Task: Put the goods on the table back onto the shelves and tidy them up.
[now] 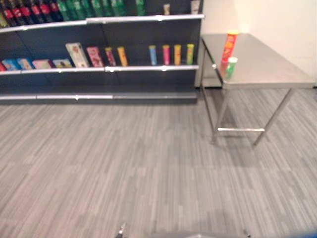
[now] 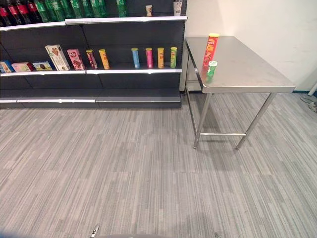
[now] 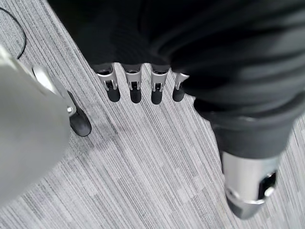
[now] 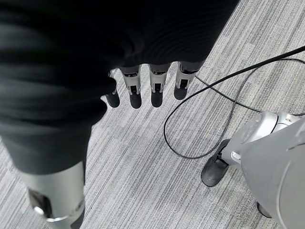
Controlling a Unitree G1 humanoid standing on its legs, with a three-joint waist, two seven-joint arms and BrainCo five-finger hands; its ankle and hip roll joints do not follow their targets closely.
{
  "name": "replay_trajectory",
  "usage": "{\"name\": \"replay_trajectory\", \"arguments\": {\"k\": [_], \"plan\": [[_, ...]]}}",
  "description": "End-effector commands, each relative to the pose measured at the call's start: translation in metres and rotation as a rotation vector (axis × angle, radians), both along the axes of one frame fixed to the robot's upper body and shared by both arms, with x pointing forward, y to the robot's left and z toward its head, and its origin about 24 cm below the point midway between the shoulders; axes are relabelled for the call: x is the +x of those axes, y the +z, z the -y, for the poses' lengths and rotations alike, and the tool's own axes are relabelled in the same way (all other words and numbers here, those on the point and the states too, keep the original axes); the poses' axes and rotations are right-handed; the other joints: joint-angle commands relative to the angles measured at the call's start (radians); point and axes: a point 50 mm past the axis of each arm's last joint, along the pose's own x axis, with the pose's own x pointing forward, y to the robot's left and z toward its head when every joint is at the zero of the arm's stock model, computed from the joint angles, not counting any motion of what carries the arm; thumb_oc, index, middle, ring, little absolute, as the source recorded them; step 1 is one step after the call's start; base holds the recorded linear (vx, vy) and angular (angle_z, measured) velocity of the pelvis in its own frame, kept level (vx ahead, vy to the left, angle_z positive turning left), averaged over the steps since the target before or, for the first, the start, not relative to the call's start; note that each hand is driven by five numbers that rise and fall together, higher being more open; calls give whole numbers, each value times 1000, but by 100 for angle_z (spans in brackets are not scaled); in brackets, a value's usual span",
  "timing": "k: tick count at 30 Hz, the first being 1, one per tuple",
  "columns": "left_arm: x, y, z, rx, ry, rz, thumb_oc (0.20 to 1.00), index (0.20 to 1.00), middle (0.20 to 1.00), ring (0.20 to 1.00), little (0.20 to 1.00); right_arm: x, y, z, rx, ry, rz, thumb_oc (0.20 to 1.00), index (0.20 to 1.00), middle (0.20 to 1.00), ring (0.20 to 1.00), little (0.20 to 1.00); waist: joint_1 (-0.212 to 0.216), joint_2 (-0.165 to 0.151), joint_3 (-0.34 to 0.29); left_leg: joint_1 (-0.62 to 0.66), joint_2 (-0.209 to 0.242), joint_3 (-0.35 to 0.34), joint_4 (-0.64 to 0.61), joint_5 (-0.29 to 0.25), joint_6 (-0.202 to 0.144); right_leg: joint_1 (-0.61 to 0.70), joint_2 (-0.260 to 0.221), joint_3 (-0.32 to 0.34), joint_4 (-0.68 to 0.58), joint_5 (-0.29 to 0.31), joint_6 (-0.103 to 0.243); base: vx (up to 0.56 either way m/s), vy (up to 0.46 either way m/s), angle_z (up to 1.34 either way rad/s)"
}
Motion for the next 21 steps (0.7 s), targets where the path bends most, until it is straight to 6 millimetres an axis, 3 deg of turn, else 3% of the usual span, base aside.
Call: {"name": "replay_trajectory", "arguments": {"k": [1,5,6,8,9,10,11,12,13,16,17,19,20,21], "plan": [[13,1,1,20,98,-6,1000,1000,1000,1000,1000,21,0,-16,22,56,3,1000,1000,1000,1000,1000,-23,-29,-32,10,45,-107,-51,-24,-61,15,-40,24,14,-24,55,-23,-11,-18],[20,3,-1,37,103,6,1000,1000,1000,1000,1000,27,0,-22,32,77,19,1000,1000,1000,1000,1000,-24,-34,-28,27,52,-100,-51,-33,-64,21,-35,33,22,-31,52,25,-40,-10],[25,4,-6,57,98,21,1000,1000,1000,1000,1000,34,1,-23,25,98,39,1000,1000,1000,1000,1000,-22,-46,3,-13,55,-89,60,-76,-70,13,-35,44,64,-52,44,-46,-74,-4],[28,5,-7,58,100,29,1000,1000,1000,1000,1000,38,1,-23,20,109,52,1000,1000,1000,1000,1000,-21,-49,20,-46,52,-82,123,-93,-75,1,-30,48,84,-60,39,-92,-64,-26],[35,6,-4,50,108,61,1000,1000,1000,1000,1000,50,4,-23,4,130,87,1000,1000,1000,1000,1000,-17,-63,65,-137,43,-62,297,-124,-81,-17,-24,62,129,-77,21,-89,-46,-40],[35,6,-4,50,108,61,1000,1000,1000,1000,1000,50,4,-23,4,130,88,1000,1000,1000,1000,1000,-17,-61,63,-142,44,-63,304,-127,-81,-20,-23,62,130,-77,21,-139,-112,-37],[47,8,0,39,96,107,1000,1000,1000,1000,1000,58,6,-24,-7,154,115,1000,1000,1000,1000,1000,-7,-76,107,-245,32,-65,509,-68,-73,-19,-17,79,163,-85,-1,-69,-53,-25],[48,8,0,40,96,107,1000,1000,1000,1000,1000,59,6,-24,-7,153,115,1000,1000,1000,1000,1000,-8,-69,104,-265,37,-70,535,-79,-74,-27,-10,77,168,-87,-1,-67,-72,-44],[56,10,-2,41,89,140,1000,1000,1000,1000,1000,68,8,-23,-17,180,140,1000,1000,1000,1000,1000,3,-73,134,-356,25,-95,684,6,-58,-23,3,99,184,-101,-16,30,18,-56],[52,11,-9,54,111,137,1000,1000,1000,1000,1000,70,11,-13,-47,187,128,1000,1000,1000,1000,1000,15,-78,136,-427,39,-90,661,18,-58,-13,4,111,184,-116,-12,114,57,-45],[52,11,-13,67,117,147,1000,1000,1000,1000,1000,67,11,-10,-58,196,111,1000,1000,1000,1000,1000,27,-84,131,-437,51,-83,577,15,-64,-4,-2,117,179,-126,-6,277,180,-44],[59,15,-20,91,74,188,1000,1000,1000,1000,1000,63,11,-3,-71,209,94,1000,1000,1000,1000,1000,56,-63,130,-460,75,-106,298,86,-104,37,2,126,155,-160,9,323,248,-36],[59,15,-19,90,73,188,1000,1000,1000,1000,1000,63,11,-3,-71,209,93,1000,1000,1000,1000,1000,59,-70,132,-440,73,-101,265,103,-105,40,-5,128,154,-160,9,294,257,-7],[60,14,-16,81,37,180,1000,1000,1000,1000,1000,60,11,1,-73,219,75,1000,1000,1000,1000,1000,75,-66,142,-486,79,-123,136,139,-122,79,-18,138,145,-189,16,426,351,-24]]}}
